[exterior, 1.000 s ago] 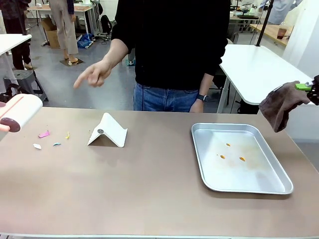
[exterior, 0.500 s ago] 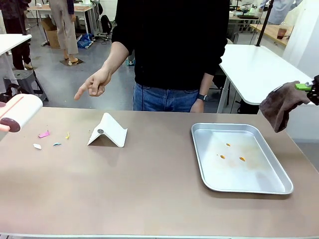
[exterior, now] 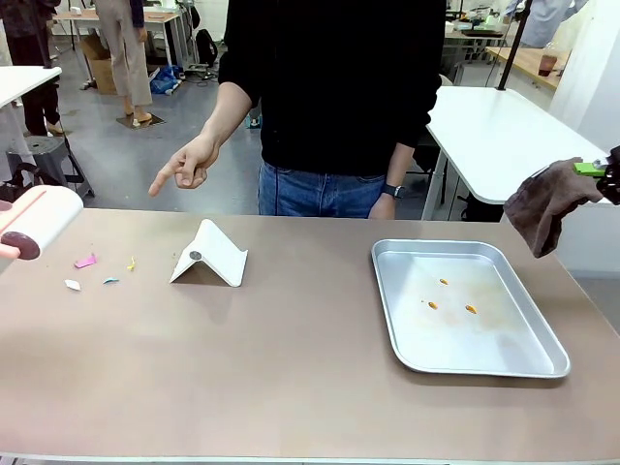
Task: Clean the surface of the table.
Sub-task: If a person points to the right, clean the right side of the table with your right hand, and if they point to the left, clean the left side with your left hand.
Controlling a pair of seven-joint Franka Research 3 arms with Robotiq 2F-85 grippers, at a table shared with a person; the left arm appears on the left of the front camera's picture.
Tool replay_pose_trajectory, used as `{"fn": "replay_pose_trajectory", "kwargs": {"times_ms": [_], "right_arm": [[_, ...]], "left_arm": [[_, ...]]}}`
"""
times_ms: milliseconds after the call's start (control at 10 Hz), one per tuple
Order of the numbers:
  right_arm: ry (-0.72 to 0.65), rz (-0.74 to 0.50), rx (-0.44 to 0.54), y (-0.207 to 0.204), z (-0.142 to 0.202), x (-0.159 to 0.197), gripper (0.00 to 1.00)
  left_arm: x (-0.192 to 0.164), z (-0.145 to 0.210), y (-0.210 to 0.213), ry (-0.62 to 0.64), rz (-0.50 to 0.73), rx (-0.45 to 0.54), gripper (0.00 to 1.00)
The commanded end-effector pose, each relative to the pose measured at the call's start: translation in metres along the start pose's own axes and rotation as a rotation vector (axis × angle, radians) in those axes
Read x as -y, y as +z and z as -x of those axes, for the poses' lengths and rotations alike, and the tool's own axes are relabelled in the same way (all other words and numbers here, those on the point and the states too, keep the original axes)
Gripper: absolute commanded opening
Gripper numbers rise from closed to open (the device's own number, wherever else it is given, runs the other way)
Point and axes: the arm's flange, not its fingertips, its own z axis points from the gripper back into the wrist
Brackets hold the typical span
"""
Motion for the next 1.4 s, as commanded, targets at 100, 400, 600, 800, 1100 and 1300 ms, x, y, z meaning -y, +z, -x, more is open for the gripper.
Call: {"fn": "replay_pose_trajectory", "kwargs": {"times_ms": [100,400,600,800,1100,1300], "right_arm": [[-0.008,-0.007,0.008,0.002,-0.004,-0.005,0.00],[-0.008,-0.007,0.008,0.002,-0.004,-0.005,0.00],[-0.008,-0.007,0.008,0.002,-0.004,-0.005,0.00],[-0.008,-0.007,0.008,0.002,-0.004,-0.005,0.00],[-0.008,-0.007,0.008,0.002,-0.004,-0.005,0.00],[-0.008,-0.007,0.008,0.002,-0.004,-0.005,0.00]], "left_arm": [[0.004,-0.007,0.005,0.009,-0.051,0.000,0.22],[-0.003,-0.014,0.013,0.025,-0.116,0.071,0.22],[-0.015,-0.022,0.023,0.029,-0.278,0.106,0.22],[-0.021,-0.031,0.030,0.041,-0.341,0.080,0.22],[-0.047,-0.052,0.042,0.139,-0.401,0.101,0.22],[-0.066,-0.068,0.050,0.177,-0.441,0.157,0.22]]}}
